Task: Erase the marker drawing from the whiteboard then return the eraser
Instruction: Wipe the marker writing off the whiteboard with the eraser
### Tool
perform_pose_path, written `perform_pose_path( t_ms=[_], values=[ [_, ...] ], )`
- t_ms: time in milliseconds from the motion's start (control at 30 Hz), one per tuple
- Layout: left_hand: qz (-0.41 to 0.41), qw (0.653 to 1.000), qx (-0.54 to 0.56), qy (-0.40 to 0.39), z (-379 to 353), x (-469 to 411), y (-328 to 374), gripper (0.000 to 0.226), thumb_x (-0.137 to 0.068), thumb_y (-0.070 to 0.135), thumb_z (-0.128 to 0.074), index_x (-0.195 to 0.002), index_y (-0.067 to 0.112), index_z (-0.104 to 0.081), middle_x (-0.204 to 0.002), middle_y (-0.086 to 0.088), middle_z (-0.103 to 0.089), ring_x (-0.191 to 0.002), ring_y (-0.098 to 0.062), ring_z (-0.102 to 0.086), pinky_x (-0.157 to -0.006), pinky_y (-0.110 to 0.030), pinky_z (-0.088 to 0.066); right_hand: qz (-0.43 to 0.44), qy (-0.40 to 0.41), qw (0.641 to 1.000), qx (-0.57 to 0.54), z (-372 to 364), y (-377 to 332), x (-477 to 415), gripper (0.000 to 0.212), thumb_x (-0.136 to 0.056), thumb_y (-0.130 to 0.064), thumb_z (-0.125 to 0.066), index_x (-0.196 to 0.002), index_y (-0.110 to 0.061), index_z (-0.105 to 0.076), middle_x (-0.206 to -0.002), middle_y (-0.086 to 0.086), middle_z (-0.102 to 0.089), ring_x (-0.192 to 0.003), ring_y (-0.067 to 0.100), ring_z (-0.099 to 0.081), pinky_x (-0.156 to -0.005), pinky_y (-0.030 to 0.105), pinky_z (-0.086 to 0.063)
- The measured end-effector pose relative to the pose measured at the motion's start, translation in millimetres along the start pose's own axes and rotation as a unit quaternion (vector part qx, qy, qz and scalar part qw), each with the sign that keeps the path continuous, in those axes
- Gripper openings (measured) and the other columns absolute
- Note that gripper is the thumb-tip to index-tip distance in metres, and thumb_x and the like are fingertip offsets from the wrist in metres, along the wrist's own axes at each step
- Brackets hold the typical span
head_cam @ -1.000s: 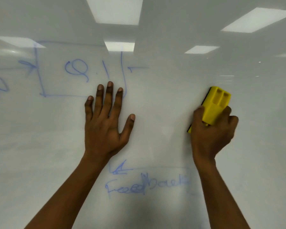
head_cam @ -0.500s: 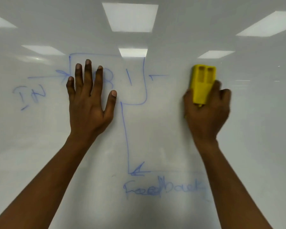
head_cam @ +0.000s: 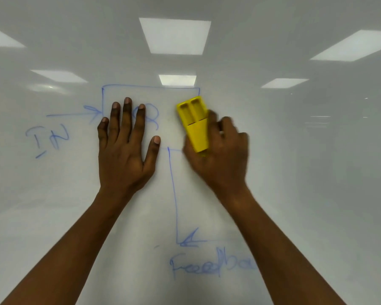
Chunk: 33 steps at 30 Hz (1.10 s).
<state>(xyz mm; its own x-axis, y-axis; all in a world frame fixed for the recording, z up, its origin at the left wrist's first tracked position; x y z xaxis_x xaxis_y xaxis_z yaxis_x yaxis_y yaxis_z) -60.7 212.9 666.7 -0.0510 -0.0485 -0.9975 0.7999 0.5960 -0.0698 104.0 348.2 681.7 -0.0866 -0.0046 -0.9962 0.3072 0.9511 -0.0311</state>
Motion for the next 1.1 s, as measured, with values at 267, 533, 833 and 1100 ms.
perform_pose_path(
  t_ms=[267,533,833,1100],
  values=[
    [0.005,1.000,0.029,-0.010,4,-1,4,0.071,-0.110,0.050,-0.040,-0.169,0.011,-0.030,-0.177,-0.015,-0.021,-0.166,-0.035,-0.015,-0.133,-0.056,-0.015,-0.272,0.086,0.958,-0.014,24,76,-15,0.060,-0.090,-0.046,-0.069,-0.131,-0.003,-0.061,-0.099,0.017,-0.055,-0.080,0.039,-0.059,-0.069,0.045,-0.052],
    [0.025,0.990,0.132,0.033,39,-31,60,0.057,-0.109,0.045,-0.050,-0.152,0.010,-0.056,-0.154,-0.014,-0.055,-0.141,-0.037,-0.047,-0.116,-0.047,-0.043,-0.107,0.006,0.994,-0.018,-11,-19,-8,0.057,-0.099,-0.042,-0.066,-0.135,0.003,-0.061,-0.099,0.016,-0.061,-0.061,0.027,-0.057,-0.054,0.035,-0.049],
    [0.123,0.966,0.220,-0.054,21,-55,89,0.054,-0.108,0.052,-0.044,-0.138,0.017,-0.070,-0.146,-0.006,-0.056,-0.120,-0.025,-0.059,-0.088,-0.027,-0.041,-0.024,-0.017,0.999,-0.022,-8,-20,-10,0.064,-0.095,-0.034,-0.073,-0.140,0.008,-0.056,-0.106,0.021,-0.066,-0.056,0.023,-0.058,-0.049,0.028,-0.046],
    [0.137,0.974,0.159,-0.081,9,-55,92,0.055,-0.107,0.055,-0.057,-0.145,0.016,-0.064,-0.147,-0.009,-0.050,-0.129,-0.030,-0.058,-0.092,-0.038,-0.050,0.081,-0.108,0.974,-0.184,9,27,6,0.073,-0.090,-0.030,-0.071,-0.150,0.004,-0.046,-0.135,0.015,-0.060,-0.118,0.028,-0.062,-0.095,0.041,-0.056]
  ],
)
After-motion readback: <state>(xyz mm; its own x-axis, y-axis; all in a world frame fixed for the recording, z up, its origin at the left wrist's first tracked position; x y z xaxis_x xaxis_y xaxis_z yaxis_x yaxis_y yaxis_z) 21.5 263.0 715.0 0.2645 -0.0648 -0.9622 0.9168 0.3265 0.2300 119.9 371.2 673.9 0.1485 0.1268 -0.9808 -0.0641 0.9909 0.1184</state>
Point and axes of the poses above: each hand's wrist, its own x-axis away from the middle knuckle, its own z-axis out of the back of the hand, y = z × x, the point moved 9 cm from there along -x, towards the middle knuckle
